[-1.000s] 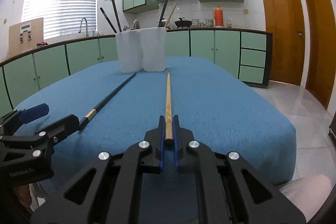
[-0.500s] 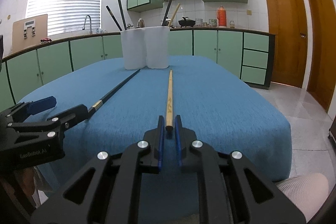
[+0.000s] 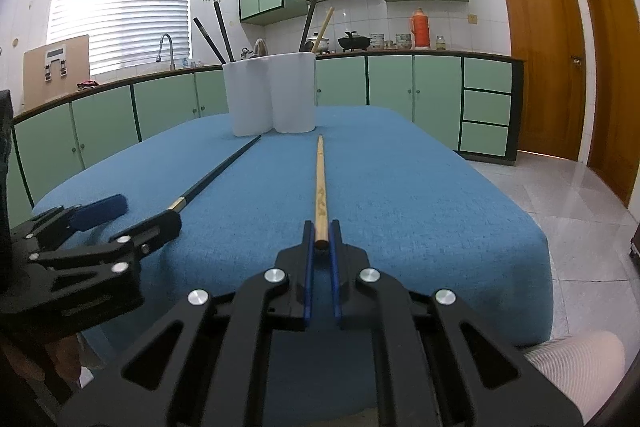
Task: Organize utensils
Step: 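Grasp the wooden chopstick with the right tool while the left grasps the black chopstick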
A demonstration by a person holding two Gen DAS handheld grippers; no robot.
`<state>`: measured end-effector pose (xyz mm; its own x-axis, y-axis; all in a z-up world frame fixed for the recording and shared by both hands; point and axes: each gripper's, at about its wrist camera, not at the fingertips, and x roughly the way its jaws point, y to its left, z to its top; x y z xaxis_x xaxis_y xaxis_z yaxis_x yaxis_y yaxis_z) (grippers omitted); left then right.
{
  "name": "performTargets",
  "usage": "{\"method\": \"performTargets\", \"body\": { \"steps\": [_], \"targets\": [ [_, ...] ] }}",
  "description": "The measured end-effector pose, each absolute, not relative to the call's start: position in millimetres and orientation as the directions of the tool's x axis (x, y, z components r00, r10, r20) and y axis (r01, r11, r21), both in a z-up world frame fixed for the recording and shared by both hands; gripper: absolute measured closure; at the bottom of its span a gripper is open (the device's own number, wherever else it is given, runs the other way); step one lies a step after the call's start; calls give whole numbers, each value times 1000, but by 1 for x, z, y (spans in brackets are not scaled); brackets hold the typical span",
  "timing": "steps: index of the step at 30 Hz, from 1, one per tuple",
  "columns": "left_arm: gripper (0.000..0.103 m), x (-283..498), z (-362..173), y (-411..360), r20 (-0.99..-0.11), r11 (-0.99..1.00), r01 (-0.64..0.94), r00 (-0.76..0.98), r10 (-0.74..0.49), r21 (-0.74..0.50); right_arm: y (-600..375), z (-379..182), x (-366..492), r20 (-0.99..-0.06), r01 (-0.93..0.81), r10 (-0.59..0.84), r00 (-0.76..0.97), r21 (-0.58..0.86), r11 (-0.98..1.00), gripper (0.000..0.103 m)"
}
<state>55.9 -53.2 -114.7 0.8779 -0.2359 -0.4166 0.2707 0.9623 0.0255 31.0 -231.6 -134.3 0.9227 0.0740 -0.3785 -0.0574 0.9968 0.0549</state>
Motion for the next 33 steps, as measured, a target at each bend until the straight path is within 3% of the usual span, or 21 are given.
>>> {"method": "performTargets", "body": {
  "steps": [3, 6, 13, 19, 26, 33],
  "targets": [
    [61, 55, -114, -59, -415, 955, 294, 873, -255, 31, -234, -134, 30, -379, -56, 76, 922, 62, 996, 97],
    [71, 51, -114, -64, -410, 952, 301, 876, -255, 50, -235, -134, 30, -378, -57, 78, 922, 67, 996, 97],
    [75, 43, -112, -64, -422, 954, 297, 869, -257, 30, -238, -135, 29, -379, -54, 78, 922, 75, 996, 97],
    [94, 40, -112, -68, -429, 950, 310, 862, -268, 29, -240, -135, 29, -379, -52, 76, 922, 73, 996, 97],
    [95, 40, -110, -65, -431, 954, 298, 864, -261, 20, -241, -133, 28, -374, -54, 75, 924, 67, 996, 97],
    [96, 34, -85, -52, -375, 967, 255, 898, -228, 24, -245, -108, 23, -320, -67, 77, 944, 40, 997, 97]
  ]
}}
